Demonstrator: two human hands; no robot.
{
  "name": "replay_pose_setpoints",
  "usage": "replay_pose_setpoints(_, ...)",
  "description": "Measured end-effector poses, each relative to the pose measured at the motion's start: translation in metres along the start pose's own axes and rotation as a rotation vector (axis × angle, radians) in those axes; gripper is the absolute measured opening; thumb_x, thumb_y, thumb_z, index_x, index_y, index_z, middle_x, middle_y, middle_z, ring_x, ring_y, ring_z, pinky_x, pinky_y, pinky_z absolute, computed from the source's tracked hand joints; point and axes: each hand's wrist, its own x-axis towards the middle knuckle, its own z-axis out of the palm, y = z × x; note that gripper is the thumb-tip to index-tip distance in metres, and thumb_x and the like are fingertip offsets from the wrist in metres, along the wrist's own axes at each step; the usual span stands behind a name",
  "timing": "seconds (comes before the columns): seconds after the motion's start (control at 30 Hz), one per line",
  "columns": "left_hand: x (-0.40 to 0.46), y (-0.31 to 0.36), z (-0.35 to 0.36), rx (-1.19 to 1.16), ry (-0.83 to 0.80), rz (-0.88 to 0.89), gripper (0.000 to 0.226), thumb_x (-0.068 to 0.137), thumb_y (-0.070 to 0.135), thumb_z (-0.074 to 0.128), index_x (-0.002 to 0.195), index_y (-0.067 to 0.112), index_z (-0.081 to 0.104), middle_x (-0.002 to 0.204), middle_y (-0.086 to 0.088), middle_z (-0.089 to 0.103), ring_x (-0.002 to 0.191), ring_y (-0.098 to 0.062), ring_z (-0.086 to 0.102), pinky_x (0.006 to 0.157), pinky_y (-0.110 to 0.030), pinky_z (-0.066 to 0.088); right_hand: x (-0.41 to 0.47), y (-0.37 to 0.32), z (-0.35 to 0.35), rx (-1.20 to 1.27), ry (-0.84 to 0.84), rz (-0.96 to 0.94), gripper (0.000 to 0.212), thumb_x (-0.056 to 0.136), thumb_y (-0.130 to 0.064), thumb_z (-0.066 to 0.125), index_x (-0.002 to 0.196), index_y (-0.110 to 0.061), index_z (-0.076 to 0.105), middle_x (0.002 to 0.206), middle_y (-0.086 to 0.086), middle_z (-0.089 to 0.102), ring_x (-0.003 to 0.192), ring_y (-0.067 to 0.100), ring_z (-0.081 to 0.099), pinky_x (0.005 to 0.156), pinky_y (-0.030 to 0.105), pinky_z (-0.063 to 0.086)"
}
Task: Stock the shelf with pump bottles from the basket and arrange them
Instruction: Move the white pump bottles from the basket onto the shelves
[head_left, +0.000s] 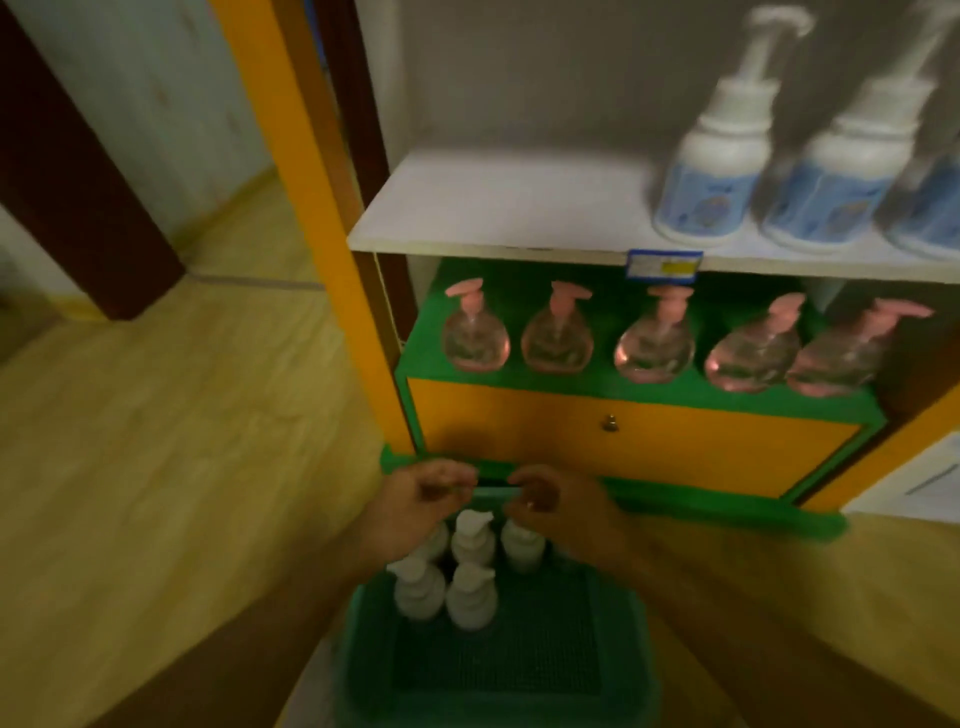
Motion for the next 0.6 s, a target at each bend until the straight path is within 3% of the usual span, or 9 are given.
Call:
replay_pose_setpoints(0.1,-0.008,-0.064,-0.003,0.07,-0.055,-0.139,0.036,0.087,0.025,0.063,0.123,0.025,0.057,0.121,0.008,0.058,0.108,-0.006,0.058,0.097,-0.032,0.05,0.009,0.037,0.056,-0.154,-0.08,0.085,0.043,0.08,-0.043,0.07,0.117,-0.027,0.056,0.112,-0.004,0.064,0.099,0.011,0.06,0.089,0.03,0.052)
replay_pose_setpoints(0.2,-0.014,-0.111,0.004,0.162,-0.082,-0.303,0.052,0.083,0.039,0.064,0.13,0.04,0.043,0.127,0.008,0.047,0.116,-0.013,0.049,0.102,-0.033,0.044,0.012,0.068,0.095,-0.182,-0.132,0.161,0.059,0.075,-0.058,0.065,0.126,-0.033,0.049,0.125,-0.006,0.059,0.109,0.01,0.057,0.093,0.034,0.051)
replay_pose_setpoints(0.33,-0.014,-0.143,0.024,0.184,-0.113,-0.32,0.06,0.082,0.036,0.066,0.132,0.044,0.032,0.142,0.008,0.039,0.129,-0.015,0.042,0.11,-0.034,0.033,0.022,0.085,0.118,-0.197,-0.196,0.263,0.067,0.074,-0.041,0.075,0.133,-0.032,0.044,0.14,-0.006,0.048,0.129,0.015,0.045,0.108,0.037,0.038)
replay_pose_setpoints(0.5,-0.004,-0.161,0.028,0.079,-0.034,-0.33,0.053,0.081,0.019,0.069,0.123,0.04,0.043,0.133,0.012,0.048,0.111,-0.002,0.045,0.098,-0.021,0.037,0.035,0.099,0.133,-0.136,-0.167,0.343,0.068,0.069,-0.037,0.079,0.13,-0.029,0.05,0.139,-0.004,0.052,0.129,0.016,0.047,0.11,0.039,0.037)
replay_pose_setpoints(0.6,-0.002,-0.163,0.026,0.082,-0.019,-0.338,0.045,0.08,0.02,0.071,0.1,0.05,0.044,0.111,0.016,0.051,0.103,-0.001,0.044,0.093,-0.02,0.035,0.036,0.101,0.139,-0.124,-0.118,0.35,0.07,0.067,-0.037,0.081,0.13,-0.027,0.051,0.137,-0.004,0.054,0.128,0.017,0.047,0.11,0.038,0.038)
